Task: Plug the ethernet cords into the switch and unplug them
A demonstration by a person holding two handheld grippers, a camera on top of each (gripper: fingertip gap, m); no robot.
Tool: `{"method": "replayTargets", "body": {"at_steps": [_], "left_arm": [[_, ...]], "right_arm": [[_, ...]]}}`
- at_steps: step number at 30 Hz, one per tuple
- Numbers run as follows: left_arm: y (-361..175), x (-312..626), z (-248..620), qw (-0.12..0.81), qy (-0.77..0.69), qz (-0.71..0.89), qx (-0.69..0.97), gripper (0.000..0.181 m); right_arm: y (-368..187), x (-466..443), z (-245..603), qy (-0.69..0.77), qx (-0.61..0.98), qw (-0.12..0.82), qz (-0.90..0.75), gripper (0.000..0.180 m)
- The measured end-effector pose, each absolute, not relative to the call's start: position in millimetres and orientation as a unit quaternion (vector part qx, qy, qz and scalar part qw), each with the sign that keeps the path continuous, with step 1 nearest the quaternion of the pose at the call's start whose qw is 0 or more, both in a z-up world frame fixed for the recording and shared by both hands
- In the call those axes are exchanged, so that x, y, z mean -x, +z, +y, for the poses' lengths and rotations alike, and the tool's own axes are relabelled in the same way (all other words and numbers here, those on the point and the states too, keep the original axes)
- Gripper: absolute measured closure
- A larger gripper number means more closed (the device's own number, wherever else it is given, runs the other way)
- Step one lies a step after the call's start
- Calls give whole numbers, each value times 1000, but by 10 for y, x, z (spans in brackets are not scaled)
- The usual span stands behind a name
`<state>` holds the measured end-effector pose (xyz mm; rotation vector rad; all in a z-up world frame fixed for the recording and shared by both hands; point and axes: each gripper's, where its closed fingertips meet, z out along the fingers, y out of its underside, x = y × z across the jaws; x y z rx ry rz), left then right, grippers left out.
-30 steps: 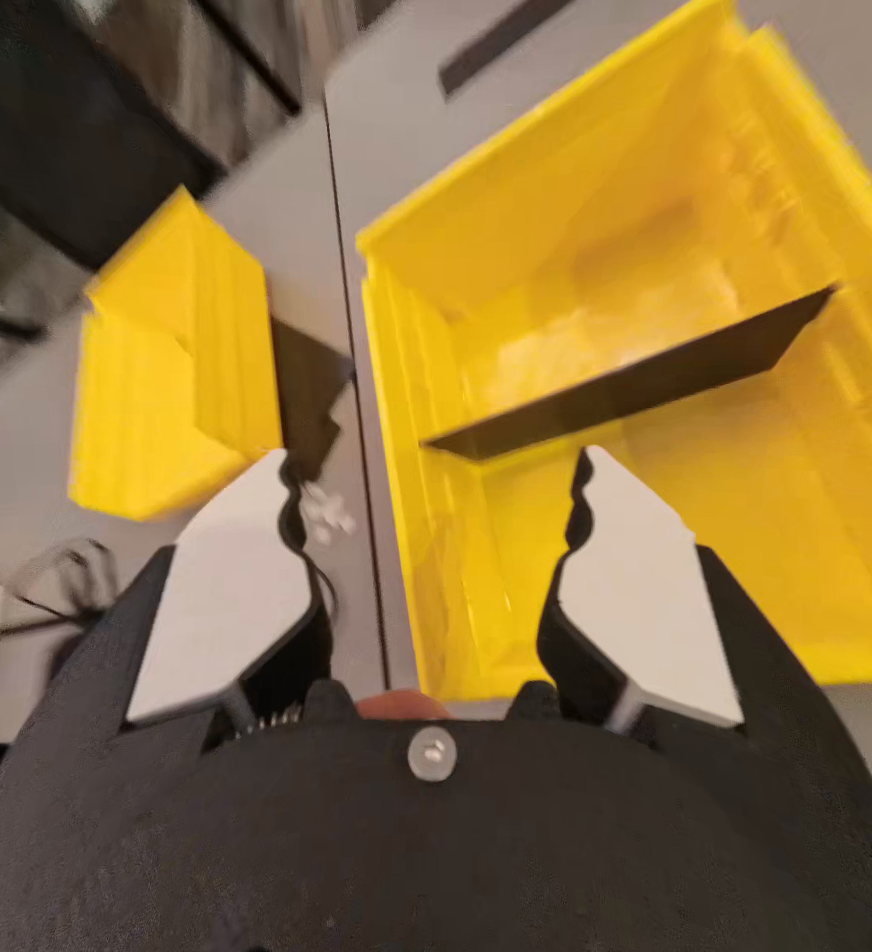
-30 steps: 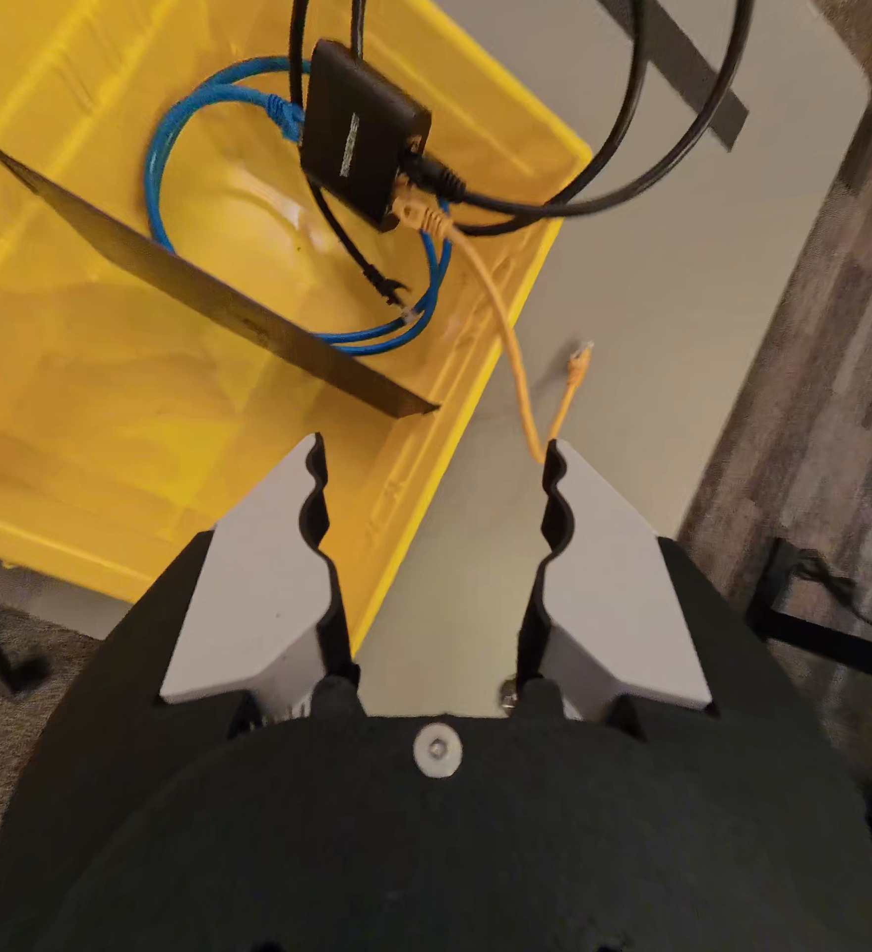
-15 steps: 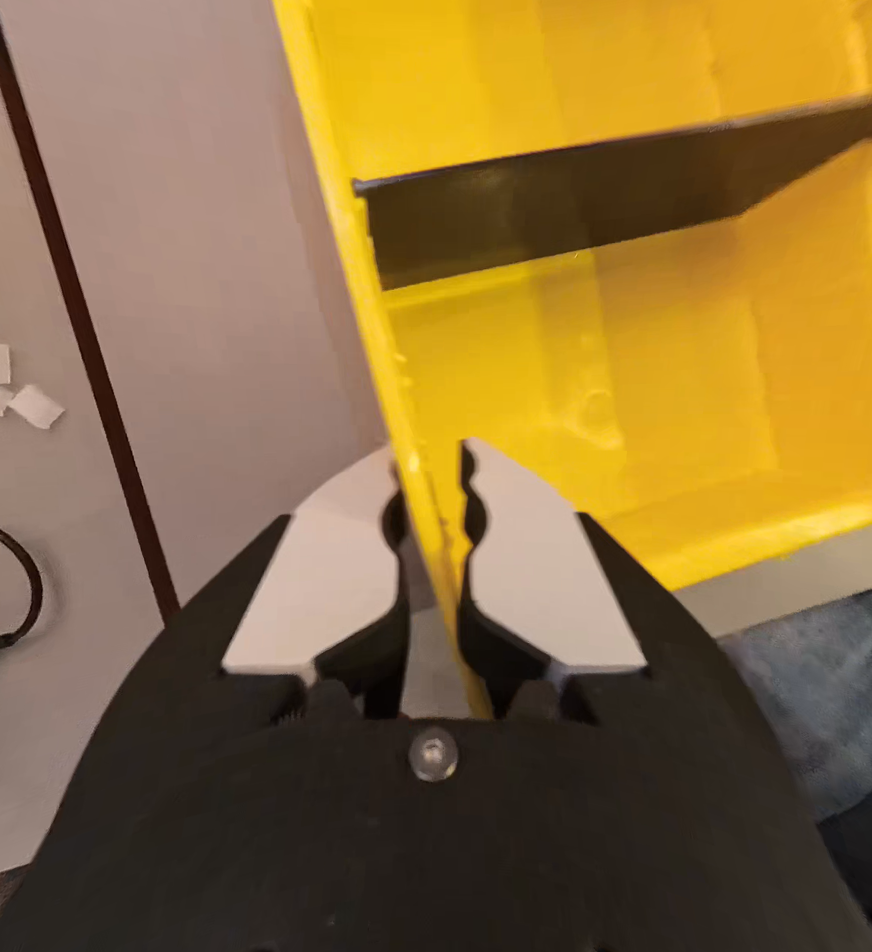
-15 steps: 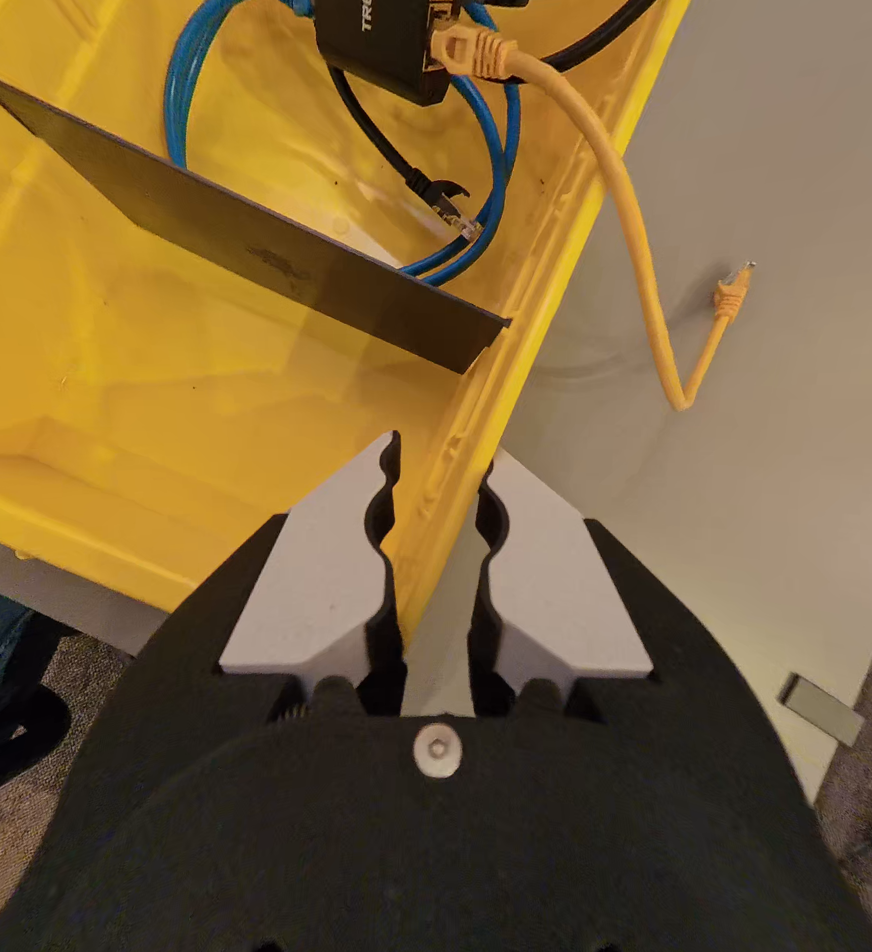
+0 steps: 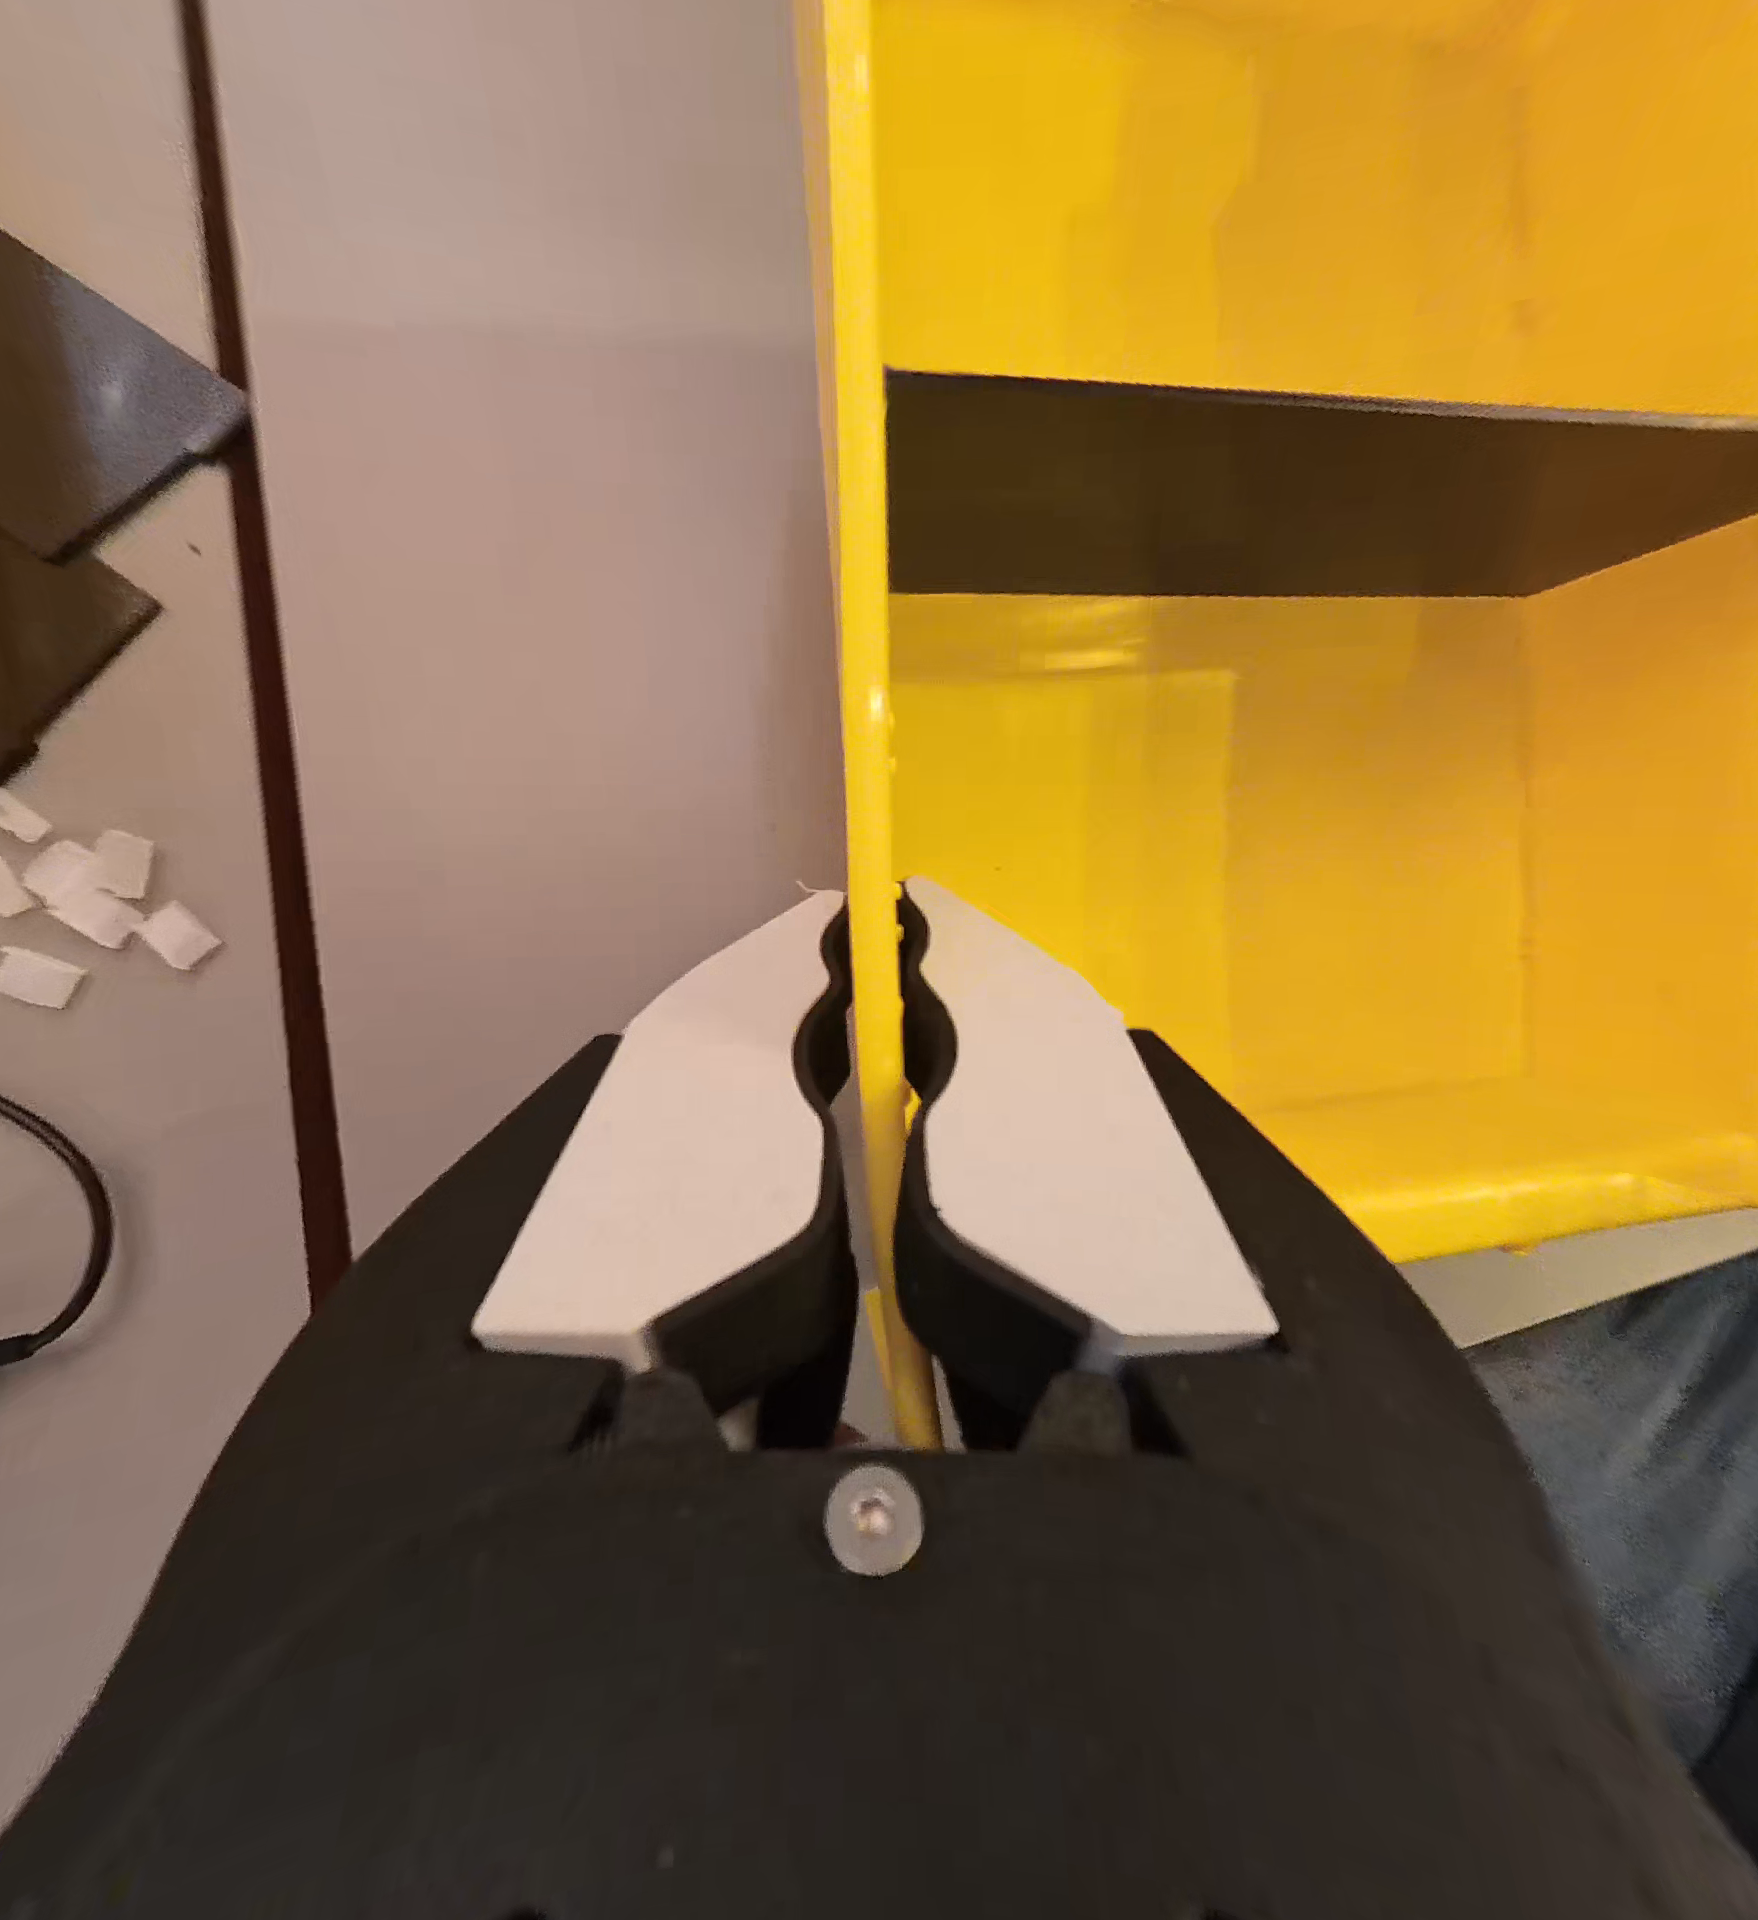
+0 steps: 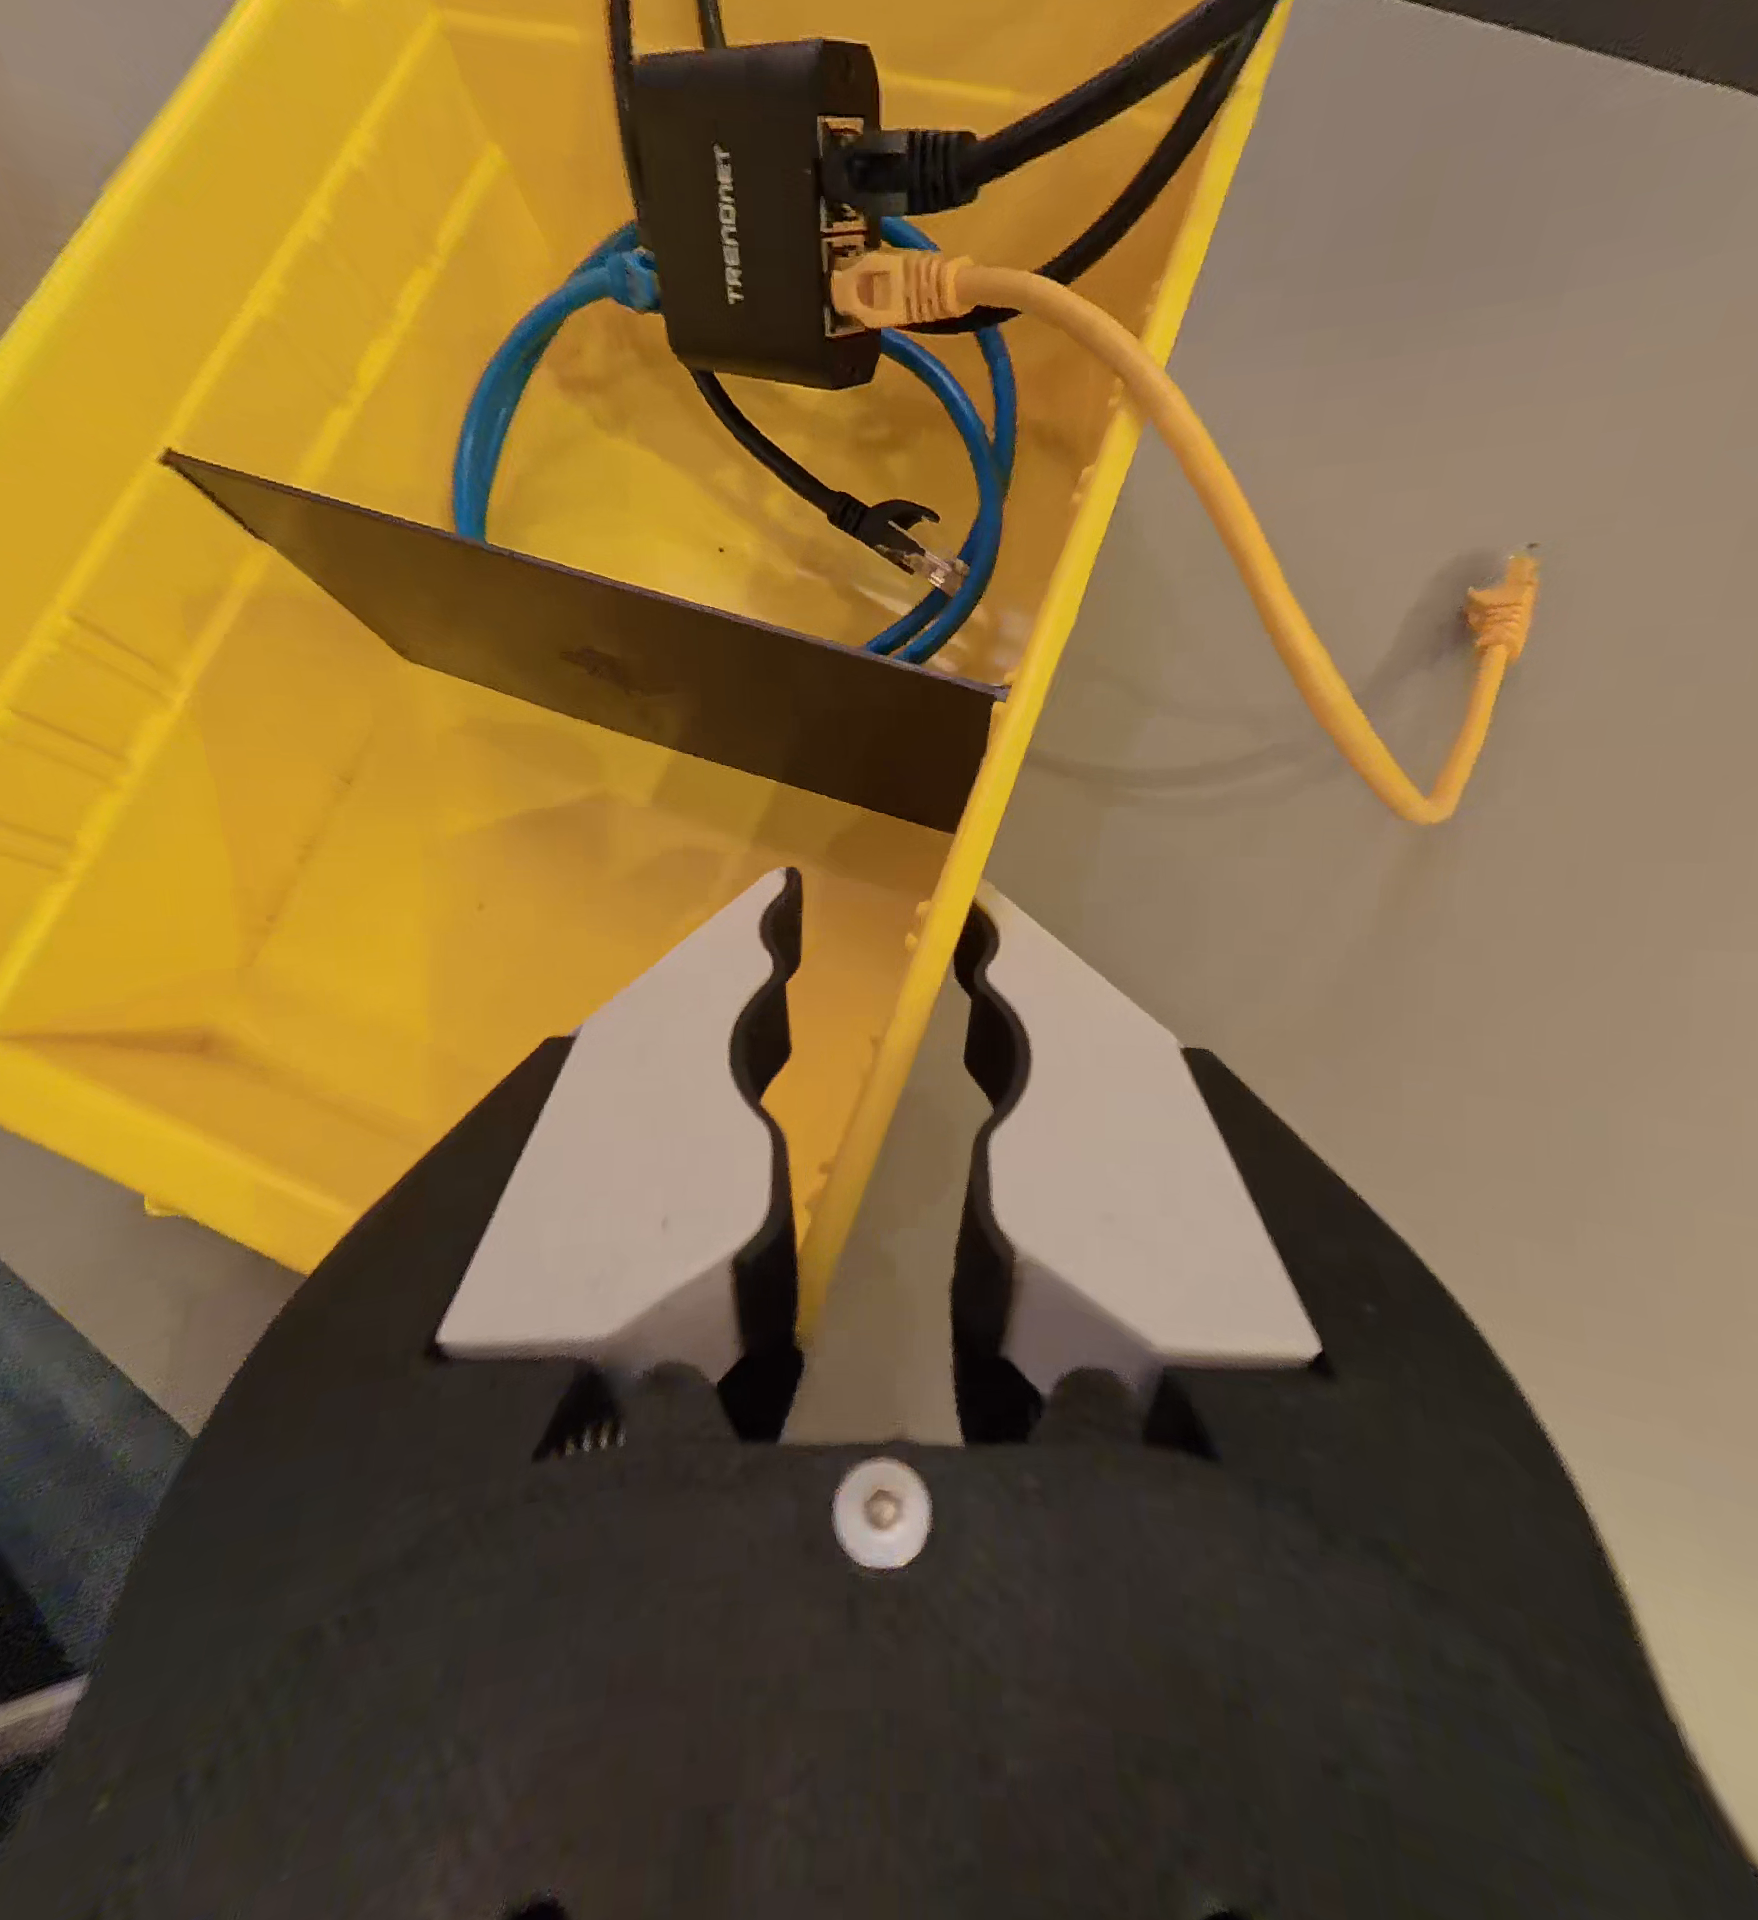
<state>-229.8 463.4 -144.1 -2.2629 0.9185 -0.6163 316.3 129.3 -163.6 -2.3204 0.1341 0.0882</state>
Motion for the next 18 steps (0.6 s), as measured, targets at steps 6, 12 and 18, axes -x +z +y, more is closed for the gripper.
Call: {"method": "replayTargets", "body": {"at_steps": [6, 12, 18], "left_arm": [[-934, 2459, 4609, 371, -281, 303, 831, 176], [-567, 2490, 4509, 407, -280, 311, 812, 175], [-153, 2344, 4247, 442, -269, 341, 785, 174]], "right_arm": [[-1634, -2302, 2007, 65, 912, 404, -6, 130], [-1638, -1175, 2670, 138, 896, 416, -68, 88], [-1479, -513, 2817, 225, 881, 394, -138, 81]]}}
